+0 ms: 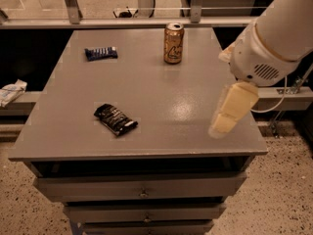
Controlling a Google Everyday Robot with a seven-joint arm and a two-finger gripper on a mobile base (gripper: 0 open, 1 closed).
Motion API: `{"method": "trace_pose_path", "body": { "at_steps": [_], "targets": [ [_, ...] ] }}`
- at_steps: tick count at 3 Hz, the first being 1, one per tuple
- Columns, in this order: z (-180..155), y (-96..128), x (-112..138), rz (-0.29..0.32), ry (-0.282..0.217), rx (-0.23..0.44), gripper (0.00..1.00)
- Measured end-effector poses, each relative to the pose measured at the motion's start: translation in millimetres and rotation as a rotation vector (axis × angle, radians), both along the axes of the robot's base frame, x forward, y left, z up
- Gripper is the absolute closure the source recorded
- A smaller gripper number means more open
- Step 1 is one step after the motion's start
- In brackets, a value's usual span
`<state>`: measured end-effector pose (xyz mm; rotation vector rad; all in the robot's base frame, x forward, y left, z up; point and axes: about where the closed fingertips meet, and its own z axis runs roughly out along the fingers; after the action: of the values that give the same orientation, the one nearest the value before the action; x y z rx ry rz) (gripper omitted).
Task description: Move rxbar chocolate near orange can
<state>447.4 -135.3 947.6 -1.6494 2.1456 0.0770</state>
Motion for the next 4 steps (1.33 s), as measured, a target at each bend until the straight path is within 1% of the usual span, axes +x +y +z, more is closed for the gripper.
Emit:
{"method": "trace_pose_path", "body": {
  "at_steps": [1, 2, 3, 4],
  "targets": [
    [-39, 75, 13, 0.01, 0.039, 0.168, 0.0],
    [-60, 137, 29, 0.017, 0.023, 0.318, 0.0],
    [-61, 139, 30, 0.015, 0.024, 0.325, 0.0],
    [-76, 164, 38, -0.012, 0.047, 0.419, 0.0]
  ]
}}
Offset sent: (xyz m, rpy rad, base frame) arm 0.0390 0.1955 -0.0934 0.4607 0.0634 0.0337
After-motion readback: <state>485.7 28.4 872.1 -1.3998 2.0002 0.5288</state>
